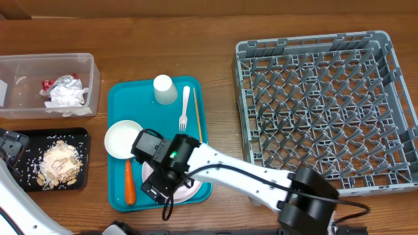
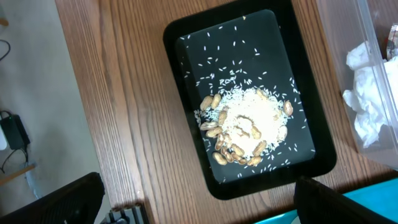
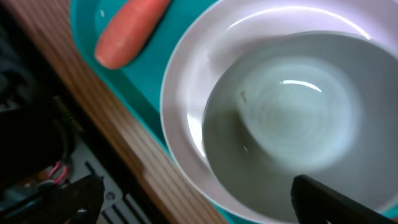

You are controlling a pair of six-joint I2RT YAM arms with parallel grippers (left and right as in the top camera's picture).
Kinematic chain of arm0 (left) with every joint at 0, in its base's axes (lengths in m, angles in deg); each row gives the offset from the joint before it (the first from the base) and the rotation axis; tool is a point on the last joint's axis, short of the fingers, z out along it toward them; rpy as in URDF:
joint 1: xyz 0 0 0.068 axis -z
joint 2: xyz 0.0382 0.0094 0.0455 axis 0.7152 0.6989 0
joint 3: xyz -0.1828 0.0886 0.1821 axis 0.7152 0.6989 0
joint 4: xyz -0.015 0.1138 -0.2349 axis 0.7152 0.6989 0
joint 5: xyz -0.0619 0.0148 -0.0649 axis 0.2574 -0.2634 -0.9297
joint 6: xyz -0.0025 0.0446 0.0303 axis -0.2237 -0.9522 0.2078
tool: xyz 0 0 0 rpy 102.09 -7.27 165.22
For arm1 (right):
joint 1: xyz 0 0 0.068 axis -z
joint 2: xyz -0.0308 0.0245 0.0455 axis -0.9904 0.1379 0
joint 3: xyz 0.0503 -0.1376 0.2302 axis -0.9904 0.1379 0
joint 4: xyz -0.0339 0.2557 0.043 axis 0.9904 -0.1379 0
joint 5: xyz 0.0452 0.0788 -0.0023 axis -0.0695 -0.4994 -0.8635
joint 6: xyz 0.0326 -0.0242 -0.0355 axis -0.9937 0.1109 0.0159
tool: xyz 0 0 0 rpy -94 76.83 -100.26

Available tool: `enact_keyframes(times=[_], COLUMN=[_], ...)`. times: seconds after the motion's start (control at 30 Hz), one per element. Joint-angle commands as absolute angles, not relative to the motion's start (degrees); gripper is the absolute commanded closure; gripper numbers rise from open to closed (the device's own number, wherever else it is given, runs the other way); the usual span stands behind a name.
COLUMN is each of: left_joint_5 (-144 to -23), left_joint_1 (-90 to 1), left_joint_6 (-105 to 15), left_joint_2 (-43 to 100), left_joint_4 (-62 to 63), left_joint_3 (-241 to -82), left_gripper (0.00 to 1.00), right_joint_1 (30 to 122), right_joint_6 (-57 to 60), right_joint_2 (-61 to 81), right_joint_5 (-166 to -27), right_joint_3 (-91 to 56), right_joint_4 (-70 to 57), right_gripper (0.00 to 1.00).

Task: Sort waste into correct bins and load items into the dishwasher rack
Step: 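Lower the right gripper over the small white bowl on the pink plate, then close the right gripper on the small white bowl's rim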

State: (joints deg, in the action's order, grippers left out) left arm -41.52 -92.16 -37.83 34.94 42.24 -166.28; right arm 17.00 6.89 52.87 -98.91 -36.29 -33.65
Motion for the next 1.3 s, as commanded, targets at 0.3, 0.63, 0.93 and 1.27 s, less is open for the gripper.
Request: enact_keyframes(times=[0.3, 0.63, 0.93, 1.27], left_joint_5=[-42.0, -42.0, -42.0, -42.0], left_joint_1=[-92.2, -92.2, -92.2, -92.2], left_joint_6=[-37.2, -37.2, -37.2, -37.2], left_joint_2=[35.1, 35.1, 35.1, 35.1], left_joint_4=[42.3, 42.3, 42.3, 42.3], left_joint_3=[-167.5, -167.5, -167.5, -167.5], left_gripper=[0.00, 0.00, 0.00, 0.00], right_joint_1=[17.1, 16.8, 16.8, 16.8], right_joint_6=[5.8, 3.1, 1.1, -1.3], right_joint_2=[58.0, 59.3, 59.9, 59.9], right_joint_5=[-93.5, -93.3, -93.4, -93.5], right_joint_3=[-37.3, -37.2, -37.1, -35.2], right_joint_4=[-30.0, -27.6, -26.4, -26.3], right_gripper=[0.11, 0.21, 0.39, 0.43])
